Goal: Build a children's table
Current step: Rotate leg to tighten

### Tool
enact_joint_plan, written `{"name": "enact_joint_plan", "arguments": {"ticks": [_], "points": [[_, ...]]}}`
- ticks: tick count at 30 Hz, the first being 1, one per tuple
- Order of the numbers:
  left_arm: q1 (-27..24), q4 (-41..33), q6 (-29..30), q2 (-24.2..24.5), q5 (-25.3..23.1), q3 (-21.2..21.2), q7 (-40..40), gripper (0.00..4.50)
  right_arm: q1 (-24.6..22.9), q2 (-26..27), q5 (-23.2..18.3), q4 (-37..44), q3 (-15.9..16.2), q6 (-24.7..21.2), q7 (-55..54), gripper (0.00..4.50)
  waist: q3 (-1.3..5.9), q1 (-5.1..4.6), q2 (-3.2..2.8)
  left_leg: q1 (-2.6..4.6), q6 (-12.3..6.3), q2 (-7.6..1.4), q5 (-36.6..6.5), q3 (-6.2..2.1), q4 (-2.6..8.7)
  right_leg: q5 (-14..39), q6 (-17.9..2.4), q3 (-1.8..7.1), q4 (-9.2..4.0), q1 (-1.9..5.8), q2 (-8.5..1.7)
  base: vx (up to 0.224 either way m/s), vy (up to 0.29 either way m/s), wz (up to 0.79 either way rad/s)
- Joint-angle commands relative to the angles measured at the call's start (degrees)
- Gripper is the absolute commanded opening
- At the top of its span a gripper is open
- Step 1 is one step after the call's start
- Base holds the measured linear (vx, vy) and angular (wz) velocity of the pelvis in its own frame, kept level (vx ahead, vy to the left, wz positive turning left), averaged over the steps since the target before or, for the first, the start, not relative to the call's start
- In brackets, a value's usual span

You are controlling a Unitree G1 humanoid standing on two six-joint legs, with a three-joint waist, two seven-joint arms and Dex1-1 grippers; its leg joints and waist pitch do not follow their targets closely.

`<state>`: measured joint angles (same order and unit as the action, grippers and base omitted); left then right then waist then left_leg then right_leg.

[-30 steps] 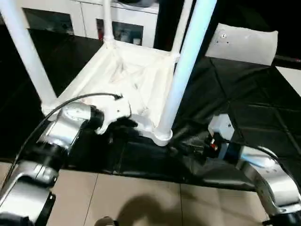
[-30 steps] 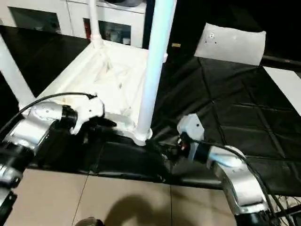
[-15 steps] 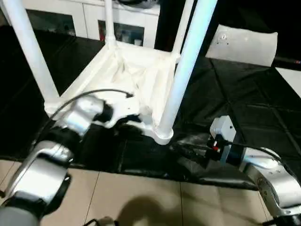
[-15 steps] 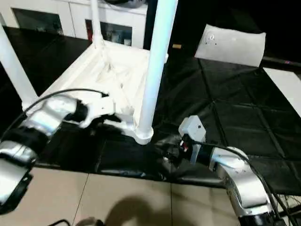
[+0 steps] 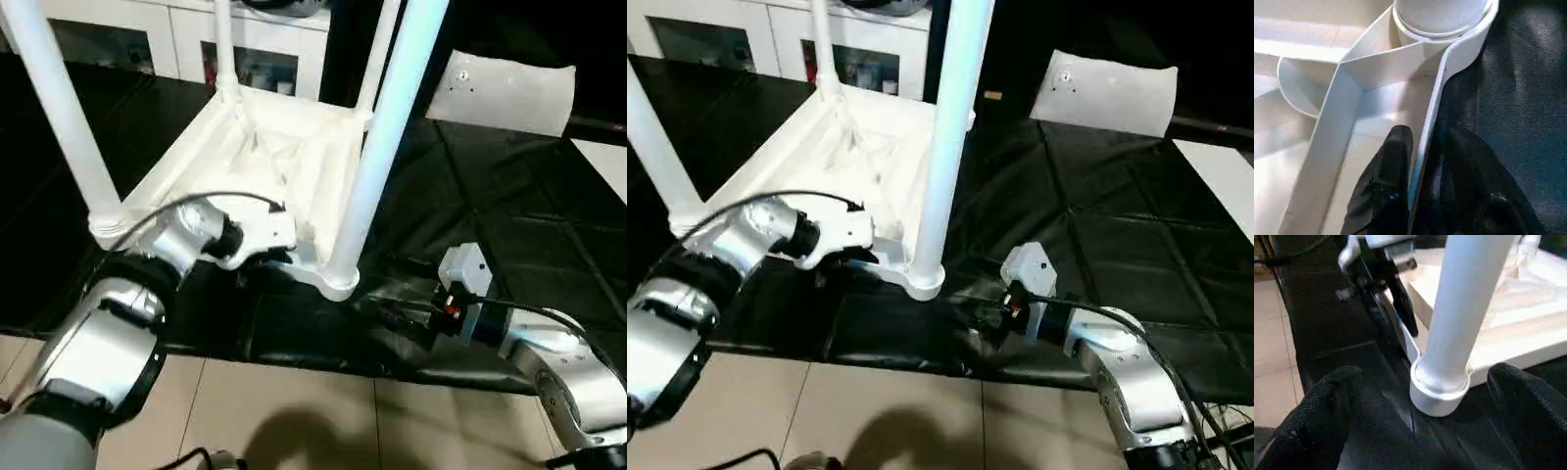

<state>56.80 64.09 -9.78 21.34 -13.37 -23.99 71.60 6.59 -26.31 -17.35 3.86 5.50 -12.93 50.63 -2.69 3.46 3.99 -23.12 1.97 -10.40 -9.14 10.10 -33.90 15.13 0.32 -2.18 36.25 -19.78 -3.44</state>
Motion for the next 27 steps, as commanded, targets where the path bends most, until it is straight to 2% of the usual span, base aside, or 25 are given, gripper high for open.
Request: {"name": "enact_joint_plan", "arguments": {"ticks": [1, 6, 11, 12, 17, 19, 20, 22, 24, 25, 27], "points": [[1.0, 1.2, 0.8, -0.3, -0.8, -0.6, 2.8, 1.01, 0.4, -1.2, 0.3, -0.6, -0.4, 0.9, 0.9, 4.5, 3.58, 0.33, -0.46, 2.26, -5.96, -3.72, -5.8, -1.23, 3.41, -13.0, -17.5, 2.09, -3.13, 1.64, -5.61, 0.0, 0.0, 0.0], [2.0, 3.0, 3.4, -0.6, -1.1, -0.6, 4.7, 0.6, 0.9, -1.5, 0.8, -2.0, 0.0, 2.0, 1.6, 4.5, 3.48, 0.35, -0.39, 2.3, -5.93, -3.74, -6.9, -1.21, 3.47, -11.5, -17.7, 2.07, -3.3, 1.62, -5.69, 0.0, 0.0, 0.0], [1.8, 4.1, 6.4, -0.8, -2.0, -0.3, 1.2, 0.3, 1.1, -1.4, 0.7, -2.6, 0.2, 2.3, 2.3, 4.5, 3.45, 0.3, -0.42, 2.24, -6.08, -3.73, -7.1, -1.23, 3.47, -11.1, -18.0, 2.06, -3.36, 1.65, -5.66, 0.0, 0.0, 0.0], [1.6, 4.7, 8.3, -1.0, -1.4, 1.0, -1.8, 0.26, 1.2, -1.4, 0.6, -2.8, 0.2, 2.5, 2.4, 4.5, 3.4, 0.38, -0.66, 2.28, -6.1, -3.77, -7.4, -1.24, 3.52, -10.8, -18.1, 2.06, -3.44, 1.58, -5.73, 0.0, 0.0, 0.0], [-0.1, 2.4, 15.0, -1.8, 4.2, 7.3, -7.0, 0.13, 0.9, -1.1, 0.5, -2.8, 0.1, 3.0, 2.1, 4.5, 3.26, 0.11, -0.6, 2.24, -4.9, -3.78, -10.0, -1.36, 3.81, -6.1, -18.1, 1.93, -3.88, 1.64, -5.81, 0.0, 0.0, 0.0], [-1.7, -0.1, 17.6, -1.7, 5.6, 8.9, -7.4, 0.12, 0.8, -1.0, 0.5, -2.9, 0.1, 3.1, 2.0, 4.5, 3.24, -0.52, -0.52, 2.09, -4.67, -3.7, -10.5, -1.38, 3.88, -4.9, -18.2, 1.94, -3.96, 1.59, -5.73, 0.0, 0.0, 0.0], [-2.6, -1.7, 18.3, -1.5, 5.8, 9.1, -7.5, 0.12, 0.8, -0.9, 0.5, -3.0, 0.0, 3.1, 1.9, 4.5, 3.25, -0.74, -0.29, 2.06, -4.77, -3.74, -10.6, -1.38, 3.91, -4.7, -18.2, 1.95, -4.01, 1.59, -5.69, 0.0, 0.0, 0.0], [-5.9, -6.8, 17.8, -0.9, 5.9, 9.3, -6.9, 0.06, 1.2, -0.5, 0.8, -3.6, 0.2, 3.4, 1.9, 4.5, 3.3, -1.07, 0.17, 1.92, -5.68, -3.73, -9.4, -1.28, 3.68, -5.5, -18.1, 1.99, -3.98, 1.58, -5.65, 0.0, 0.0, 0.0], [-6.3, -7.3, 17.1, -0.8, 5.8, 9.3, -6.8, 0.02, 1.3, -0.4, 0.8, -3.7, 0.3, 3.4, 1.9, 4.5, 3.32, -0.9, -0.27, 2.04, -6.29, -3.66, -8.5, -1.13, 3.5, -6.0, -18.0, 2.07, -3.96, 1.32, -5.61, 0.0, 0.0, 0.0], [-7.1, -7.9, 14.4, -0.4, 5.3, 8.7, -6.7, 0.02, 1.4, -0.2, 0.9, -3.8, 0.5, 3.4, 1.9, 4.5, 3.27, -0.75, 0.08, 1.94, -6.53, -3.69, -8.0, -1.1, 3.46, -6.0, -17.6, 2.08, -3.99, 1.33, -5.56, 0.0, 0.0, 0.0], [-7.8, -7.7, 9.0, 0.0, 5.1, 8.4, -6.9, 0.02, 1.6, 0.0, 0.9, -3.9, 0.7, 3.4, 1.8, 4.5, 3.18, -0.63, -0.05, 2.03, -6.16, -3.73, -8.6, -1.11, 3.63, -4.9, -16.8, 2.03, -4.08, 1.16, -5.47, 0.0, 0.0, 0.0]]}}
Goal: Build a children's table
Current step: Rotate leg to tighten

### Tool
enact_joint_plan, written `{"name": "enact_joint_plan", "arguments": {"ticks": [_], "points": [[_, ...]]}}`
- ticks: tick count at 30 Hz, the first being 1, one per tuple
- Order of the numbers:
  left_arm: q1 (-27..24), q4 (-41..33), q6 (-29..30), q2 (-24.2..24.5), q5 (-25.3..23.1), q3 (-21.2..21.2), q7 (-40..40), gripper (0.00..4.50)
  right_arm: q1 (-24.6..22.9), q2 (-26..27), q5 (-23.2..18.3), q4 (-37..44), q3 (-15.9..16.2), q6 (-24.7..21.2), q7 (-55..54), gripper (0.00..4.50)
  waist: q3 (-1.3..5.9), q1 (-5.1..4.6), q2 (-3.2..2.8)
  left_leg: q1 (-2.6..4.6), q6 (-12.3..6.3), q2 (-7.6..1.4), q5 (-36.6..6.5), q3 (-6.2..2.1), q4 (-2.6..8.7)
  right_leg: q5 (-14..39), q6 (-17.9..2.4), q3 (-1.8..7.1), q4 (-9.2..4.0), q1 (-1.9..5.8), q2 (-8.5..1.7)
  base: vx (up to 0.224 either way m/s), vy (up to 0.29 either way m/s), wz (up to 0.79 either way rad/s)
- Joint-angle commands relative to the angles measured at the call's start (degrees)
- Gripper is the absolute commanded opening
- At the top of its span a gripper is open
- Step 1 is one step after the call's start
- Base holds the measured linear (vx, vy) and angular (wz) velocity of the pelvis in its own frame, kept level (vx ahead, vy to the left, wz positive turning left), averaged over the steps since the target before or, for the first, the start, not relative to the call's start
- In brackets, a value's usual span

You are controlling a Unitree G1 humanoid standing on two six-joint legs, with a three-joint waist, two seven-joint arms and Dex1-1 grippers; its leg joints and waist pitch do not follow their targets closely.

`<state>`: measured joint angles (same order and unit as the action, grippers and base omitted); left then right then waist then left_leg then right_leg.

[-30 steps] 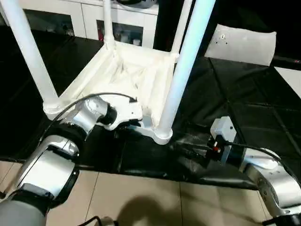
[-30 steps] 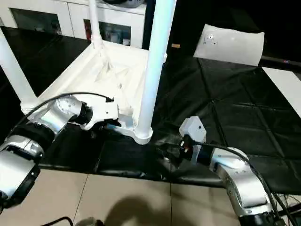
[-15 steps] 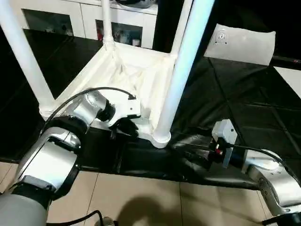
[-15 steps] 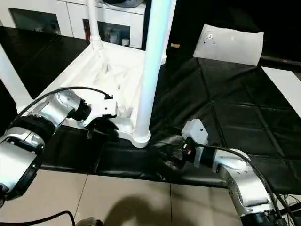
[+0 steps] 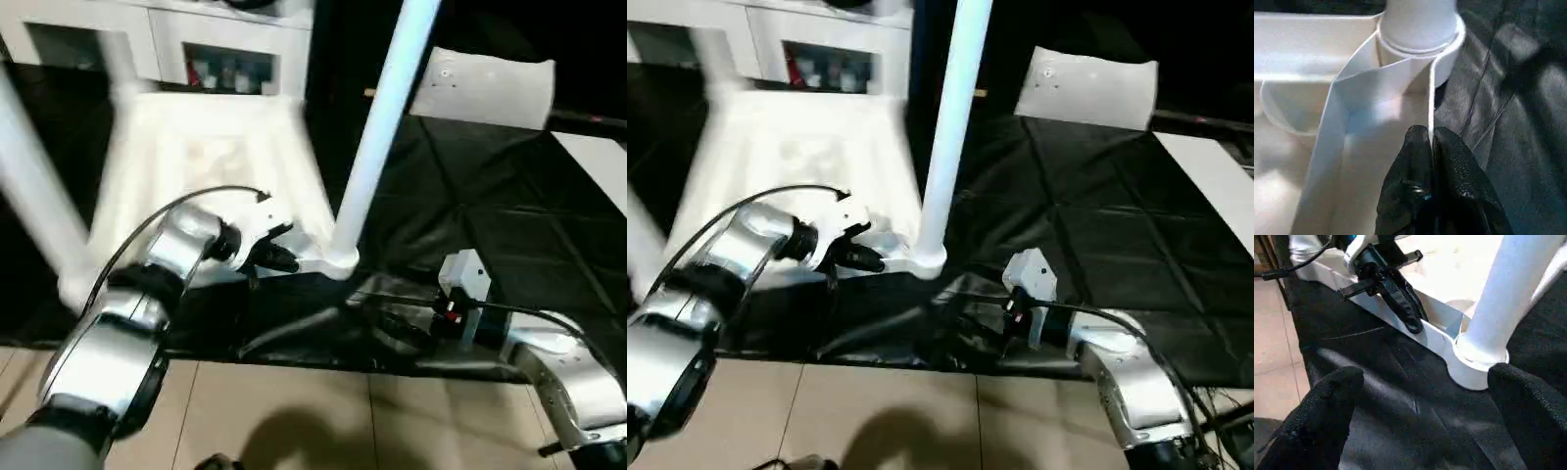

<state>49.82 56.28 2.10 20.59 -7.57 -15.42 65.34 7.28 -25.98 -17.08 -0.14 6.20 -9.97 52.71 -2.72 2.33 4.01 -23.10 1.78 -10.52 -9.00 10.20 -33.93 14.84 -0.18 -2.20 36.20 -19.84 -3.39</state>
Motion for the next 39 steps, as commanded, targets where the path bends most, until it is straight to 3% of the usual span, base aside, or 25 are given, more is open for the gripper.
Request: {"name": "enact_joint_plan", "arguments": {"ticks": [1, 3, 6, 7, 11, 16, 18, 21, 24, 25, 26, 27, 28, 29, 30, 31, 32, 33, 34, 39], "points": [[-1.8, 0.1, -12.2, 1.0, -0.3, -0.4, 0.9, 0.02, 1.0, -0.3, 0.7, 0.3, 0.1, 0.3, -0.5, 4.5, 3.08, 0.6, 0.1, 2.08, -5.58, -3.68, -9.7, -1.27, 3.76, -2.9, -15.6, 2.09, -4.32, 1.11, -5.52, 0.0, 0.0, 0.0], [-2.6, -0.4, -16.7, 1.4, -0.2, -0.7, 2.1, 0.02, 1.0, -0.3, 0.7, 0.5, 0.2, 0.2, -0.7, 4.5, 3.16, 0.76, -0.2, 2.24, -4.63, -3.86, -10.4, -1.33, 3.95, -2.1, -14.8, 2.15, -4.26, 1.03, -5.55, 0.0, 0.0, 0.0], [-3.6, -1.5, -16.6, 1.5, 0.9, -0.1, 4.2, 0.02, 0.9, -0.2, 0.7, 0.8, 0.1, 0.0, -1.0, 4.5, 3.17, 1.36, -0.36, 2.75, -3.67, -3.99, -10.7, -1.13, 4.07, -3.1, -14.8, 2.17, -4.0, 0.61, -5.46, 0.0, 0.0, 0.0], [-4.1, -1.7, -17.0, 1.9, 1.3, -0.2, 5.8, 0.02, 0.6, -0.2, 0.8, 1.1, -0.1, -0.1, -1.4, 4.5, 3.14, 1.66, -0.66, 2.74, -3.26, -3.94, -10.6, -1.1, 4.14, -3.2, -14.8, 2.23, -3.94, 0.6, -5.54, 0.0, 0.0, 0.0], [-3.5, 0.4, -19.8, 2.5, 0.0, -1.2, 5.4, 0.02, 0.0, 0.1, 1.1, 1.3, -0.9, -0.2, -2.8, 4.5, 3.18, 2.07, -0.47, 2.67, -2.14, -3.85, -11.0, -1.08, 4.25, -3.6, -14.0, 2.25, -3.9, 0.68, -5.56, 0.0, 0.0, 0.0], [-2.1, 3.6, -25.6, 2.4, -1.4, -0.8, 1.0, 0.02, -0.8, 0.5, 0.9, 1.7, -1.3, -0.1, -4.3, 4.5, 3.19, 2.37, -0.66, 2.8, -1.02, -3.93, -12.4, -1.14, 4.35, -3.3, -13.2, 2.37, -4.06, 0.65, -5.66, 0.0, 0.0, 0.0], [-2.2, 3.4, -26.2, 2.3, -0.8, -0.1, 0.7, 0.44, -1.1, 0.7, 0.8, 1.9, -1.5, -0.2, -4.9, 4.5, 3.16, 2.32, -0.68, 2.71, -0.87, -3.92, -12.8, -1.2, 4.46, -3.2, -13.1, 2.31, -4.03, 0.67, -5.65, 0.0, 0.0, 0.0], [-3.7, 0.3, -25.9, 1.7, 5.2, 3.9, 4.3, 0.61, -2.3, 1.2, 0.5, 2.8, -2.3, -0.6, -6.6, 4.5, 3.16, 2.41, -0.69, 2.7, -0.43, -3.93, -12.6, -1.17, 4.52, -2.8, -13.4, 2.34, -3.97, 0.73, -5.75, 0.0, 0.0, 0.0], [-4.1, -0.7, -25.7, 1.5, 6.6, 4.9, 4.7, 0.94, -2.7, 1.4, 0.4, 3.1, -2.6, -0.6, -7.1, 4.5, 3.17, 2.39, -0.74, 2.72, -0.76, -3.9, -12.6, -1.1, 4.47, -4.1, -13.9, 2.29, -3.82, 0.65, -5.62, 0.0, 0.0, 0.0], [-8.5, -9.5, -19.9, 0.5, 13.0, 9.7, 1.1, 1.0, -4.1, 3.2, -0.6, 4.6, -3.6, -1.3, -10.0, 4.5, 3.13, 2.47, -1.0, 2.7, -0.41, -4.0, -13.1, -1.15, 4.58, -3.9, -14.1, 2.29, -3.77, 0.67, -5.74, 0.0, 0.0, 0.0], [-12.0, -15.8, -15.4, -0.1, 16.0, 12.0, -2.1, 1.07, -4.8, 4.0, -1.0, 5.5, -3.9, -1.8, -11.3, 4.5, 3.09, 2.4, -1.07, 2.71, -0.32, -4.25, -13.3, -1.22, 4.77, -5.6, -15.2, 2.12, -3.33, 0.55, -5.54, 0.0, 0.0, 0.0], [-12.0, -15.8, -15.4, -0.1, 16.0, 12.0, -2.1, 1.18, -4.8, 4.0, -1.0, 5.5, -3.9, -1.8, -11.3, 4.5, 3.17, 2.21, -0.92, 2.66, -0.5, -4.27, -13.4, -1.18, 4.73, -5.7, -15.2, 2.11, -3.33, 0.65, -5.5, 0.0, 0.0, 0.0], [-15.8, -21.7, -11.5, -0.8, 17.7, 13.3, -5.2, 1.3, -5.3, 4.3, -0.9, 6.1, -3.8, -2.1, -11.9, 4.5, 3.27, 2.21, -1.49, 2.6, -0.75, -4.08, -13.4, -1.15, 4.57, -5.4, -15.1, 2.15, -3.32, 0.77, -5.51, 0.0, 0.0, 0.0], [-18.3, -25.5, -9.2, -1.2, 18.3, 14.1, -7.4, 1.39, -5.6, 4.4, -0.8, 6.6, -3.6, -2.2, -12.2, 4.5, 3.08, 2.14, -1.34, 2.53, -0.87, -4.01, -13.6, -1.08, 4.66, -4.5, -14.9, 2.21, -3.71, 0.64, -5.43, 0.0, 0.0, 0.0], [-21.7, -30.4, -7.0, -1.5, 19.4, 15.0, -9.6, 1.39, -5.8, 4.6, -0.7, 7.1, -3.2, -2.2, -12.1, 4.5, 3.03, 1.96, -1.71, 2.45, -0.35, -4.11, -14.6, -1.14, 4.76, -3.0, -14.6, 2.25, -3.7, 0.76, -5.41, 0.0, 0.0, 0.0], [-25.2, -35.3, -4.9, -1.9, 20.7, 15.8, -11.1, 1.45, -6.0, 4.8, -0.9, 7.7, -2.7, -2.4, -11.9, 4.5, 2.81, 1.61, -1.42, 2.26, -0.07, -4.0, -15.9, -1.05, 4.84, -0.3, -13.9, 2.35, -4.12, 0.7, -5.24, 0.0, 0.0, 0.0], [-28.9, -40.4, -2.5, -2.2, 22.9, 16.7, -12.2, 1.52, -6.1, 5.0, -1.5, 8.6, -2.0, -2.8, -11.2, 4.5, 2.78, 1.55, -1.64, 2.46, 0.24, -3.99, -16.7, -1.08, 4.87, 1.4, -13.7, 2.36, -4.21, 0.58, -5.25, 0.0, 0.0, 0.0], [-32.5, -44.8, -1.0, -2.5, 24.1, 17.3, -13.6, 1.64, -5.9, 5.1, -1.9, 9.3, -1.0, -3.5, -10.4, 4.5, 2.52, 1.2, -1.38, 2.21, 0.49, -3.96, -17.6, -1.1, 5.0, 4.1, -13.0, 2.46, -4.6, 0.44, -5.1, 0.0, 0.0, 0.0], [-35.5, -48.4, 0.1, -2.8, 24.8, 17.8, -14.9, 1.64, -5.7, 5.1, -2.3, 9.7, -0.3, -4.0, -9.7, 4.5, 2.57, 1.01, -1.59, 2.17, 0.79, -4.09, -17.6, -1.2, 5.06, 4.9, -12.7, 2.48, -4.54, 0.59, -5.08, 0.0, 0.0, 0.0], [-44.9, -59.6, 3.8, -3.4, 26.2, 19.1, -18.6, 2.02, -3.8, 5.9, -4.0, 10.6, 1.9, -6.2, -7.5, 4.5, 2.13, 0.87, -1.77, 2.65, 2.59, -3.91, -21.3, -1.2, 5.22, 11.6, -9.7, 2.75, -5.35, -0.43, -4.58, 0.0, 0.0, 0.0]]}}
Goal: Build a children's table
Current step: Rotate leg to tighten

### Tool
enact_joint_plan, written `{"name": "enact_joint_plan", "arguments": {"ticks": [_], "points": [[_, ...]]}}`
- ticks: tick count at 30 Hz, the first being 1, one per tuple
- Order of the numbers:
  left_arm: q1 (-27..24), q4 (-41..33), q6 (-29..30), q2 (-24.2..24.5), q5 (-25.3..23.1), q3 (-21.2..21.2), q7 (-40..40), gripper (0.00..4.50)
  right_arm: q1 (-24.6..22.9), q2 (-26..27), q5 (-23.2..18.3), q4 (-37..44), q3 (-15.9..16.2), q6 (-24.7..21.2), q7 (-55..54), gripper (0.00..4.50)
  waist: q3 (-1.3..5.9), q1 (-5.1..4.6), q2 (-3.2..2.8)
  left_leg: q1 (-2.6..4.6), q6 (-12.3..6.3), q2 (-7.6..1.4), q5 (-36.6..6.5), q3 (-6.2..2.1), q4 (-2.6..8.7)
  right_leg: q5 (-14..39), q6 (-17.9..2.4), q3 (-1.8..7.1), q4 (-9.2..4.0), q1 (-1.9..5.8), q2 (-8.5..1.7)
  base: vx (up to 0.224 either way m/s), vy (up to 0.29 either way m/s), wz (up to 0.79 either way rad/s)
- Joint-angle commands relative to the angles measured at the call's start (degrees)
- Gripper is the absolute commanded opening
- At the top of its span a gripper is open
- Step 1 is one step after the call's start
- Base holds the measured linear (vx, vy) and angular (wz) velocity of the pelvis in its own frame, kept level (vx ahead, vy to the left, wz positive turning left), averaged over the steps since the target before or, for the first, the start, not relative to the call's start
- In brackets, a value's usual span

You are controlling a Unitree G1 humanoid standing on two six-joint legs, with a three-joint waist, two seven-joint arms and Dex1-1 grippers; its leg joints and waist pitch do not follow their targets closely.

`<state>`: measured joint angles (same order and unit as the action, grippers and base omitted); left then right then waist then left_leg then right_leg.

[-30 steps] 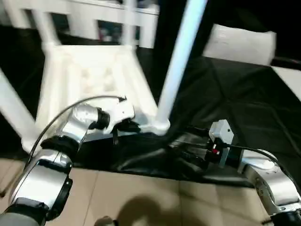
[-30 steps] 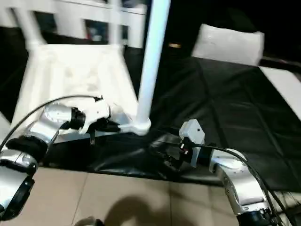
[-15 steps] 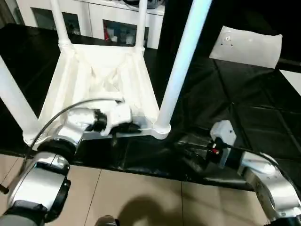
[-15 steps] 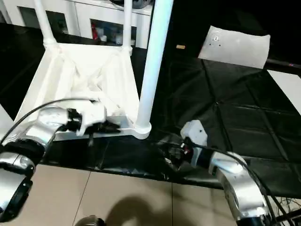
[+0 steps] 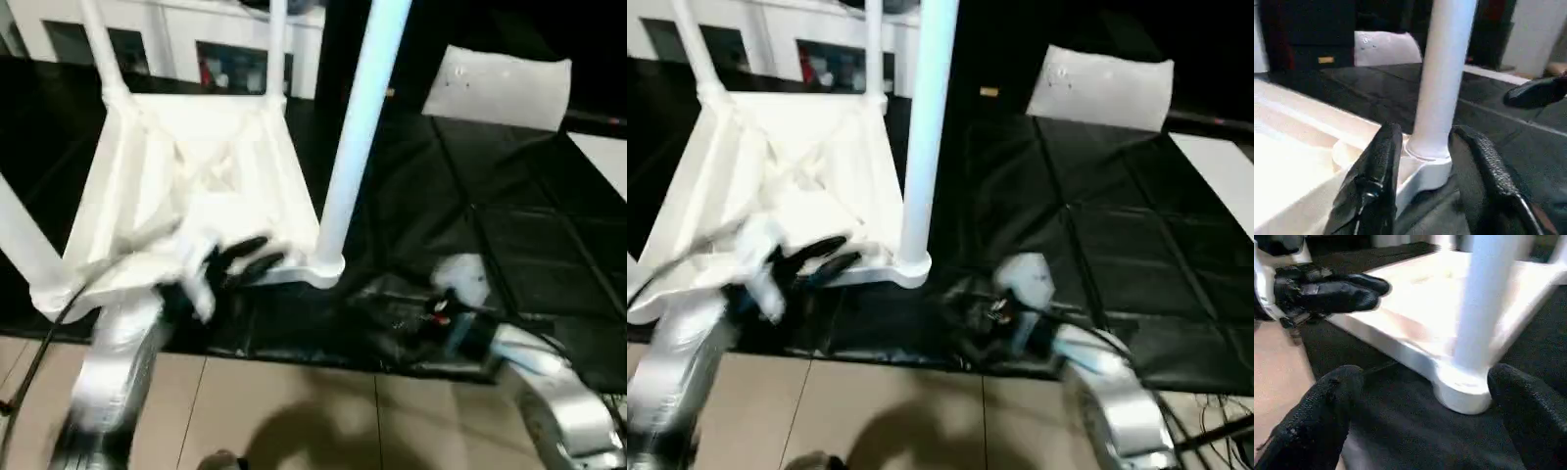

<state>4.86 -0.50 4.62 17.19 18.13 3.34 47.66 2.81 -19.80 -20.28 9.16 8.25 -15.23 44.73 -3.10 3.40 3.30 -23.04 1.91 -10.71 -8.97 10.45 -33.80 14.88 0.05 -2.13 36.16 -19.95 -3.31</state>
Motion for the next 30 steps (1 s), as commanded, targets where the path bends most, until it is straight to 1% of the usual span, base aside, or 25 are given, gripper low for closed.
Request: {"name": "enact_joint_plan", "arguments": {"ticks": [1, 2, 3, 4, 5, 6, 7, 8, 9, 10, 11, 12, 13, 14, 15, 17, 18, 20, 21, 24, 25, 27, 28, 29, 30], "points": [[-5.0, -8.1, 3.9, 0.0, 1.2, 1.8, -3.2, 2.14, 3.0, 0.7, -0.9, 0.8, 1.4, -1.9, 1.0, 4.5, 2.4, -0.17, -0.91, 2.64, 3.15, -3.72, -22.3, -1.49, 5.2, 12.9, -9.5, 2.68, -5.35, -0.47, -4.62, 0.0, 0.0, 0.0], [-6.5, -9.6, 4.8, 0.0, 1.5, 2.4, -4.0, 2.2, 3.8, 1.1, -0.8, 0.5, 1.9, -2.1, 1.1, 4.5, 2.21, -0.34, -0.88, 2.42, 3.34, -3.7, -22.6, -1.64, 5.36, 13.6, -9.3, 2.68, -5.39, -0.47, -4.7, 0.0, 0.0, 0.0], [-10.0, -12.4, 5.3, -0.1, 1.1, 3.9, -6.0, 2.26, 6.4, 2.7, 0.2, -1.3, 3.2, -2.1, 0.7, 4.5, 2.26, -0.8, -0.98, 1.95, 3.87, -3.64, -22.9, -1.85, 5.57, 14.5, -8.9, 2.5, -5.15, -0.25, -4.68, 0.0, 0.0, 0.0], [-12.0, -13.9, 5.4, -0.2, 0.7, 4.8, -7.2, 2.34, 8.1, 3.7, 1.0, -2.6, 4.0, -2.0, 0.4, 4.5, 2.19, -1.28, -1.0, 1.79, 4.18, -3.41, -23.2, -1.88, 5.65, 15.8, -7.8, 2.45, -5.38, -0.36, -4.46, 0.0, 0.0, 0.0], [-14.0, -15.3, 4.8, -1.2, 0.0, 6.4, -9.7, 2.34, 11.0, 5.7, 2.7, -5.3, 5.0, -2.0, -1.1, 4.5, 2.36, -1.36, -1.11, 2.1, 4.47, -3.41, -23.4, -1.82, 5.42, 15.7, -7.6, 2.56, -5.37, -0.66, -4.44, 0.0, 0.0, 0.0], [-15.5, -16.5, 4.5, -1.9, -0.5, 7.4, -11.8, 2.53, 12.9, 7.1, 4.0, -7.2, 5.6, -1.9, -2.5, 4.5, 2.33, -1.8, -1.29, 2.16, 5.15, -3.43, -23.9, -1.84, 5.34, 15.1, -8.0, 2.71, -5.34, -0.96, -4.44, 0.0, 0.0, 0.0], [-15.5, -16.5, 4.5, -1.9, -0.5, 7.4, -11.8, 2.53, 12.9, 7.1, 4.0, -7.2, 5.6, -1.9, -2.5, 4.5, 2.4, -1.8, -1.22, 2.19, 5.6, -3.3, -24.3, -1.79, 5.29, 15.8, -7.6, 2.74, -5.58, -1.03, -4.43, 0.0, 0.0, 0.0], [-16.2, -17.4, 4.7, -2.2, -0.7, 7.7, -13.0, 2.6, 14.2, 7.9, 5.0, -8.6, 5.9, -1.5, -3.7, 4.5, 2.45, -1.58, -1.32, 2.44, 5.59, -3.36, -24.1, -1.73, 5.25, 15.2, -7.2, 2.85, -5.65, -1.16, -4.32, 0.0, 0.0, 0.0], [-16.7, -17.8, 4.6, -2.6, -1.1, 7.9, -13.8, 2.66, 15.2, 8.7, 5.7, -9.8, 5.9, -1.2, -4.9, 4.5, 2.48, -1.36, -1.46, 2.8, 5.51, -3.43, -23.6, -1.51, 5.14, 12.2, -7.3, 2.95, -5.49, -1.58, -3.95, 0.0, 0.0, 0.0], [-17.9, -18.9, 3.3, -4.1, -3.7, 8.4, -17.5, 2.83, 20.7, 13.2, 7.7, -16.7, 4.9, 0.7, -11.0, 4.5, 2.58, -1.57, -1.67, 2.15, 5.88, -3.32, -22.5, -1.62, 5.37, 9.3, -7.9, 2.81, -5.04, -1.18, -3.97, 0.0, 0.0, 0.0], [-17.9, -18.9, 3.3, -4.1, -3.7, 8.4, -17.5, 2.83, 20.7, 13.2, 7.7, -16.7, 4.9, 0.7, -11.0, 4.5, 2.46, -1.73, -1.68, 2.02, 6.04, -3.25, -23.2, -1.67, 5.55, 9.8, -8.1, 2.71, -4.96, -1.21, -4.0, 0.0, 0.0, 0.0], [-18.3, -19.5, 3.2, -5.1, -4.6, 8.4, -19.6, 2.92, 23.8, 15.4, 8.0, -20.5, 3.9, 1.9, -13.8, 4.5, 2.64, -1.51, -1.79, 2.44, 6.42, -3.22, -23.1, -1.57, 5.32, 9.8, -7.7, 2.77, -5.02, -1.37, -3.95, 0.0, 0.0, 0.0], [-18.4, -19.8, 3.3, -5.3, -4.7, 8.4, -20.0, 3.06, 24.4, 15.7, 8.1, -21.4, 3.6, 2.2, -14.4, 4.5, 2.53, -1.7, -1.84, 2.31, 6.57, -3.19, -23.7, -1.7, 5.45, 10.4, -7.7, 2.72, -4.98, -1.3, -3.93, 0.0, 0.0, 0.0], [-18.6, -20.2, 3.5, -5.9, -4.7, 8.1, -21.0, 3.06, 26.2, 16.6, 8.2, -23.7, 2.5, 2.8, -16.5, 4.5, 2.63, -1.49, -1.84, 2.6, 6.61, -3.27, -24.0, -1.51, 5.3, 10.4, -7.6, 2.76, -5.04, -1.49, -3.89, 0.0, 0.0, 0.0], [-18.9, -21.0, 3.8, -6.8, -4.6, 7.7, -22.3, 3.28, 28.3, 17.6, 8.2, -26.9, 0.8, 3.5, -19.3, 4.5, 2.56, -1.6, -1.88, 2.45, 6.69, -3.24, -23.9, -1.53, 5.28, 9.7, -7.5, 2.85, -4.89, -1.46, -3.94, 0.0, 0.0, 0.0], [-19.2, -21.4, 3.9, -7.1, -4.8, 7.2, -22.9, 3.35, 29.5, 18.0, 8.2, -28.7, -0.4, 4.0, -21.0, 4.5, 2.63, -1.42, -1.89, 2.64, 6.76, -3.18, -23.6, -1.39, 5.18, 8.8, -7.0, 2.82, -4.94, -1.54, -3.74, 0.0, 0.0, 0.0], [-19.6, -21.7, 3.7, -7.4, -5.1, 6.7, -23.3, 3.4, 30.3, 18.0, 8.3, -30.2, -1.6, 4.6, -22.5, 4.5, 2.71, -1.32, -1.94, 2.45, 6.6, -3.13, -22.7, -1.36, 5.16, 7.5, -6.6, 2.81, -4.78, -1.3, -3.72, 0.0, 0.0, 0.0], [-20.5, -22.3, 3.0, -8.3, -5.7, 5.8, -23.9, 3.69, 32.1, 17.3, 8.6, -33.9, -4.6, 6.2, -26.7, 4.5, 2.82, -1.22, -1.99, 2.52, 6.71, -3.16, -21.7, -1.31, 5.1, 5.6, -6.4, 2.69, -4.63, -1.25, -3.66, 0.0, 0.0, 0.0], [-20.7, -22.5, 2.8, -8.6, -5.8, 5.6, -24.2, 3.69, 32.5, 17.0, 8.8, -35.0, -5.4, 6.9, -27.9, 4.5, 2.84, -1.2, -2.0, 2.51, 6.71, -3.11, -21.5, -1.2, 5.03, 4.9, -6.4, 2.68, -4.56, -1.23, -3.61, 0.0, 0.0, 0.0], [-21.8, -22.7, 2.1, -9.5, -6.3, 5.0, -24.8, 4.0, 34.5, 15.4, 9.3, -39.9, -8.5, 9.8, -32.0, 4.5, 2.91, -0.85, -1.97, 2.55, 6.7, -3.03, -20.8, -1.07, 4.84, 4.2, -5.9, 2.66, -4.53, -1.15, -3.56, 0.0, 0.0, 0.0], [-22.9, -22.6, 1.2, -10.0, -6.4, 4.5, -25.0, 4.1, 35.1, 14.0, 9.6, -42.4, -9.8, 11.3, -33.3, 4.5, 2.99, -0.62, -2.0, 2.57, 6.6, -3.04, -20.5, -1.01, 4.74, 3.8, -5.9, 2.67, -4.55, -1.08, -3.69, 0.0, 0.0, 0.0], [-24.3, -22.1, -0.2, -10.2, -6.6, 4.1, -25.1, 4.22, 35.1, 12.5, 10.2, -43.8, -10.1, 12.4, -33.4, 4.5, 3.02, -0.38, -1.86, 2.57, 6.19, -3.02, -20.0, -0.88, 4.54, 3.0, -5.9, 2.66, -4.6, -0.97, -3.61, 0.0, 0.0, 0.0], [-25.0, -21.8, -1.1, -10.2, -6.7, 3.9, -24.9, 4.32, 34.9, 11.9, 10.6, -44.0, -10.0, 12.8, -33.3, 4.5, 2.99, -0.29, -1.91, 2.49, 6.05, -3.02, -19.6, -0.89, 4.52, 2.6, -5.7, 2.66, -4.59, -0.89, -3.56, 0.0, 0.0, 0.0], [-26.0, -21.2, -2.8, -10.4, -6.7, 4.0, -24.7, 4.42, 33.9, 11.5, 10.0, -42.6, -9.7, 12.6, -30.7, 4.5, 3.04, -0.28, -1.75, 2.26, 5.72, -2.95, -18.9, -0.85, 4.49, 1.8, -5.5, 2.62, -4.52, -0.65, -3.54, 0.0, 0.0, 0.0], [-27.1, -20.5, -4.7, -10.9, -6.4, 4.4, -24.4, 4.42, 32.5, 11.2, 9.6, -40.4, -9.1, 12.1, -28.1, 4.5, 3.03, -0.23, -1.62, 2.19, 5.13, -2.95, -18.8, -0.88, 4.46, 1.8, -5.2, 2.64, -4.6, -0.51, -3.53, 0.0, 0.0, 0.0]]}}
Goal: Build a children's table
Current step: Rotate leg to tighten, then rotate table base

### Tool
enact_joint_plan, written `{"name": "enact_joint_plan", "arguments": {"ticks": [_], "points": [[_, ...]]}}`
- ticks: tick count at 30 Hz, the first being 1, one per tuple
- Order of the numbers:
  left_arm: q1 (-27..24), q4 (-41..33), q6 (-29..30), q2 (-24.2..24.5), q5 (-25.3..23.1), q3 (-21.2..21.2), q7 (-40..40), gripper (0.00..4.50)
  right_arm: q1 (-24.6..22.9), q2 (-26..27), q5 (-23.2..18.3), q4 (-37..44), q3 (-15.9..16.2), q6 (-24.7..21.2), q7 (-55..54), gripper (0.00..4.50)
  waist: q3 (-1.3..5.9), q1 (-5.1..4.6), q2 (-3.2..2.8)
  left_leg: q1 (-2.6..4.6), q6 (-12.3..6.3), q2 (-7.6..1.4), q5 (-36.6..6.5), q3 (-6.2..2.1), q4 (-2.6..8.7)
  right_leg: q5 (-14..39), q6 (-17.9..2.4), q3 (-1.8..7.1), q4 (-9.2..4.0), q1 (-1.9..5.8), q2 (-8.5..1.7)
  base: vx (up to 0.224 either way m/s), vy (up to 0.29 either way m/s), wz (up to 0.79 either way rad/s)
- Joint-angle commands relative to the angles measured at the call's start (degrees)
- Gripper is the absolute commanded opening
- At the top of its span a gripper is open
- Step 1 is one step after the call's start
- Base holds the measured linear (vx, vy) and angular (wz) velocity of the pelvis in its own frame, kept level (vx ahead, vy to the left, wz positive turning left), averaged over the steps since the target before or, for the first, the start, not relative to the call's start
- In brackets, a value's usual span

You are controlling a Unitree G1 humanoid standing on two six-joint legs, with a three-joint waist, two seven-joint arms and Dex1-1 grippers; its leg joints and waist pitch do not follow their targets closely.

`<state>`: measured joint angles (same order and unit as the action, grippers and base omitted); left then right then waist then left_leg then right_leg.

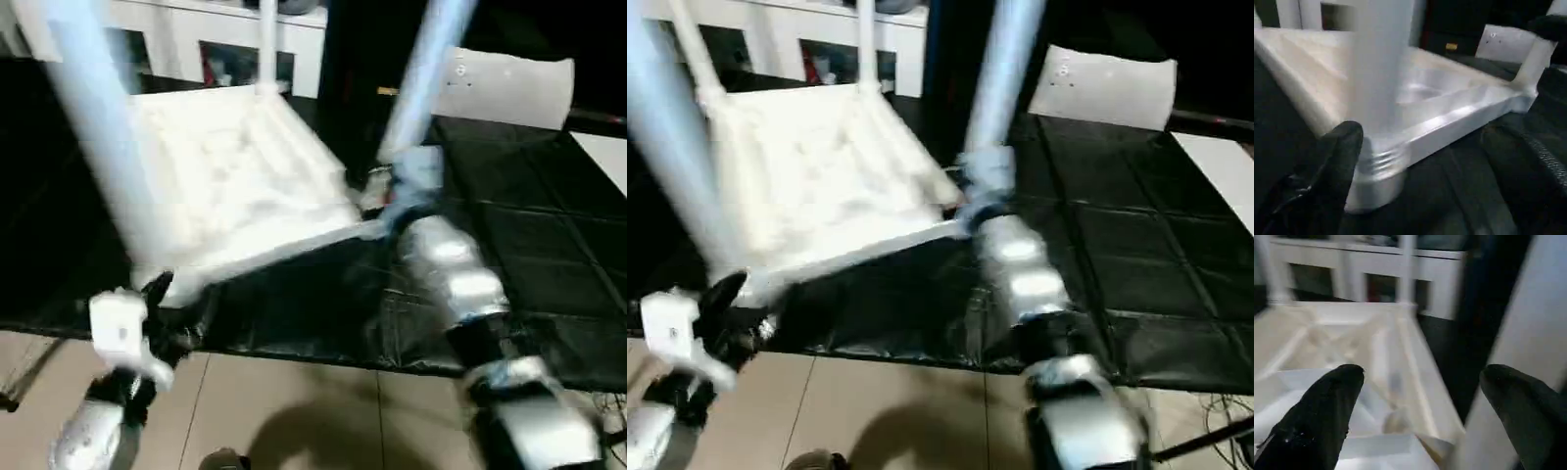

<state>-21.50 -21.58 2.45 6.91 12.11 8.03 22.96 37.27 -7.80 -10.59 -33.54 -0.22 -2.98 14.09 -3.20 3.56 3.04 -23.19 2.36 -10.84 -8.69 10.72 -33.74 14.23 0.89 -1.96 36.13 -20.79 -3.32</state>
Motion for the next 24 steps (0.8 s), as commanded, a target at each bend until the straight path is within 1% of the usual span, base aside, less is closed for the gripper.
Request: {"name": "enact_joint_plan", "arguments": {"ticks": [1, 2, 3, 4, 5, 6, 7, 8, 9, 10, 11, 12, 13, 14, 15, 17, 18, 19, 20, 21, 22, 24], "points": [[-1.6, 1.1, -4.1, -1.0, -0.2, 0.2, 0.4, 4.42, -3.4, -1.1, -0.5, 4.4, 0.1, -0.7, 5.0, 4.5, 3.09, -0.54, -1.2, 2.03, 4.05, -2.84, -18.6, -1.21, 4.47, 2.0, -5.7, 2.49, -4.59, 0.61, -3.52, 0.0, 0.0, 0.0], [-2.2, 1.7, -5.4, -1.3, -0.1, 1.0, 0.3, 4.42, -5.2, -1.4, -1.0, 6.9, 0.8, -1.5, 7.2, 4.5, 3.18, -0.56, -1.15, 1.97, 3.65, -2.84, -17.9, -1.26, 4.41, 1.3, -5.6, 2.48, -4.56, 0.79, -3.52, 0.0, 0.0, 0.0], [-2.4, 2.1, -5.9, -1.4, 0.1, 1.5, 0.1, 4.42, -6.3, -1.6, -1.2, 8.5, 1.2, -1.9, 8.2, 4.5, 3.25, -0.69, -0.99, 1.88, 2.74, -2.95, -16.7, -1.27, 4.33, -0.2, -5.6, 2.53, -4.51, 0.9, -3.57, 0.0, 0.0, 0.0], [-1.8, 2.4, -6.2, -1.1, 0.2, 2.3, -0.2, 4.42, -8.1, -2.1, -1.2, 10.5, 2.1, -2.6, 9.1, 4.5, 3.21, -0.93, -0.54, 1.8, 2.1, -2.88, -16.3, -1.21, 4.32, 0.0, -5.9, 2.5, -4.56, 0.94, -3.48, 0.0, 0.0, 0.0], [-1.3, 2.4, -6.3, -0.7, 0.3, 2.7, -0.4, 4.42, -9.0, -2.6, -1.2, 11.0, 2.7, -2.5, 9.5, 4.5, 3.21, -0.91, -0.46, 1.79, 1.87, -2.9, -16.3, -1.19, 4.33, 0.7, -6.1, 2.53, -4.57, 0.96, -3.56, 0.0, 0.0, 0.0], [-0.6, 2.5, -6.0, -0.3, 0.6, 2.9, -0.3, 4.42, -9.6, -3.0, -1.2, 11.5, 3.2, -2.6, 9.9, 4.5, 3.08, -1.05, -0.44, 1.96, 1.75, -2.95, -17.0, -1.15, 4.35, 3.2, -6.6, 2.51, -4.66, 0.67, -3.63, 0.0, 0.0, 0.0], [0.1, 2.5, -5.7, 0.0, 0.8, 3.0, -0.2, 4.42, -10.2, -3.3, -1.2, 12.1, 3.5, -2.8, 10.1, 4.5, 2.98, -1.07, -0.52, 2.23, 1.98, -2.98, -18.2, -1.05, 4.34, 6.0, -6.8, 2.58, -4.95, 0.34, -3.62, 0.0, 0.0, 0.0], [1.7, 2.9, -5.1, 1.0, 0.9, 3.2, -0.1, 4.42, -11.3, -3.7, -1.4, 13.1, 3.9, -3.4, 10.6, 4.5, 2.88, -1.25, -0.43, 2.18, 2.09, -2.95, -18.9, -1.04, 4.39, 7.5, -6.9, 2.61, -5.03, 0.25, -3.59, 0.0, 0.0, 0.0], [5.8, 4.5, -4.3, 3.0, 0.9, 4.1, -0.4, 4.42, -13.8, -4.8, -1.1, 15.9, 5.2, -5.6, 11.8, 4.5, 2.89, -1.24, -0.84, 2.36, 2.6, -2.96, -19.8, -1.18, 4.49, 9.5, -6.6, 2.59, -5.08, 0.08, -3.54, 0.0, 0.0, 0.0], [7.1, 5.3, -4.4, 3.5, 0.9, 4.5, -0.7, 4.42, -14.6, -5.2, -0.9, 16.7, 5.7, -6.4, 12.2, 4.5, 2.8, -1.11, -0.89, 2.63, 2.82, -2.91, -20.3, -1.11, 4.51, 10.3, -5.9, 2.67, -5.4, -0.15, -3.35, 0.0, 0.0, 0.0], [9.8, 6.4, -4.3, 3.8, 1.1, 5.8, -2.3, 4.42, -16.2, -5.9, 0.1, 18.7, 6.6, -7.7, 12.7, 4.5, 2.63, -1.08, -0.93, 2.97, 3.5, -2.84, -22.4, -1.08, 4.47, 11.7, -6.0, 2.78, -5.48, -0.62, -3.4, 0.0, 0.0, 0.0], [10.5, 6.8, -4.3, 3.8, 1.3, 6.2, -2.7, 4.42, -16.6, -6.0, 0.4, 19.3, 6.7, -8.1, 12.9, 4.5, 2.75, -1.03, -0.89, 2.7, 4.23, -2.87, -22.7, -1.3, 4.72, 12.5, -5.7, 2.67, -5.39, -0.24, -3.47, 0.0, 0.0, 0.0], [12.2, 7.5, -4.2, 4.0, 1.3, 6.9, -3.6, 4.42, -17.8, -6.3, 0.7, 21.1, 7.0, -9.6, 13.5, 4.5, 2.83, -1.3, -1.14, 2.58, 4.59, -2.88, -22.5, -1.45, 4.78, 11.3, -5.8, 2.69, -5.26, -0.23, -3.45, 0.0, 0.0, 0.0], [13.0, 7.9, -4.2, 4.6, 1.2, 6.5, -2.9, 4.42, -18.6, -6.4, 0.7, 22.3, 7.2, -10.3, 13.8, 4.5, 2.83, -1.39, -1.04, 2.43, 4.63, -2.83, -22.3, -1.47, 4.81, 11.0, -5.8, 2.69, -5.2, -0.11, -3.37, 0.0, 0.0, 0.0], [13.8, 8.2, -4.1, 5.2, 1.2, 6.1, -1.9, 4.42, -19.3, -6.5, 0.5, 23.3, 7.3, -11.0, 13.9, 4.5, 2.97, -1.41, -1.12, 2.54, 4.68, -2.82, -22.4, -1.4, 4.7, 10.5, -6.1, 2.77, -5.12, -0.28, -3.42, 0.0, 0.0, 0.0], [15.7, 9.2, -3.2, 5.9, 2.3, 5.3, 0.0, 4.42, -20.4, -6.6, 0.5, 24.4, 7.8, -12.3, 13.5, 4.5, 3.01, -1.51, -1.05, 2.56, 4.56, -2.66, -22.9, -1.34, 4.65, 11.2, -6.4, 2.85, -5.15, -0.43, -3.4, 0.0, 0.0, 0.0], [16.4, 9.8, -3.1, 6.2, 2.2, 5.1, 0.2, 4.42, -20.6, -6.7, 0.7, 24.5, 8.0, -12.3, 13.3, 4.5, 2.97, -1.59, -1.13, 2.59, 4.65, -2.62, -23.2, -1.31, 4.67, 12.3, -6.4, 2.88, -5.31, -0.56, -3.41, 0.0, 0.0, 0.0], [18.3, 11.6, -2.8, 6.9, 2.9, 4.5, 1.6, 4.42, -21.2, -6.7, 0.9, 25.1, 8.4, -12.9, 12.8, 4.5, 2.88, -1.66, -0.9, 2.65, 4.72, -2.66, -23.8, -1.26, 4.58, 13.3, -6.5, 3.0, -5.49, -0.73, -3.51, 0.0, 0.0, 0.0], [19.1, 12.3, -2.7, 7.1, 3.7, 4.2, 2.5, 4.42, -21.4, -6.7, 0.7, 25.5, 8.5, -13.4, 12.6, 4.5, 2.87, -1.56, -0.97, 2.75, 4.77, -2.58, -24.0, -1.25, 4.52, 14.1, -6.4, 3.04, -5.57, -0.81, -3.56, 0.0, 0.0, 0.0], [19.7, 12.8, -2.5, 7.3, 4.2, 3.9, 3.4, 4.42, -21.6, -6.6, 0.6, 25.9, 8.6, -13.8, 12.5, 4.5, 2.94, -1.68, -0.74, 2.78, 4.82, -2.56, -24.3, -1.23, 4.46, 14.9, -6.4, 3.07, -5.57, -0.9, -3.55, 0.0, 0.0, 0.0], [20.9, 13.7, -2.1, 7.5, 4.9, 3.4, 4.6, 4.42, -21.7, -6.5, 0.7, 26.2, 8.8, -14.2, 12.4, 4.5, 3.0, -1.61, -0.78, 2.56, 4.78, -2.57, -23.5, -1.32, 4.58, 14.6, -6.3, 3.06, -5.45, -0.72, -3.63, 0.0, 0.0, 0.0], [23.2, 15.6, -1.1, 8.0, 5.4, 2.1, 6.7, 4.42, -21.6, -6.1, 1.4, 26.3, 9.2, -15.4, 12.2, 4.5, 3.13, -1.67, -0.8, 2.63, 4.74, -2.58, -22.5, -1.19, 4.5, 12.8, -6.6, 3.1, -5.22, -0.83, -3.47, 0.0, 0.0, 0.0]]}}
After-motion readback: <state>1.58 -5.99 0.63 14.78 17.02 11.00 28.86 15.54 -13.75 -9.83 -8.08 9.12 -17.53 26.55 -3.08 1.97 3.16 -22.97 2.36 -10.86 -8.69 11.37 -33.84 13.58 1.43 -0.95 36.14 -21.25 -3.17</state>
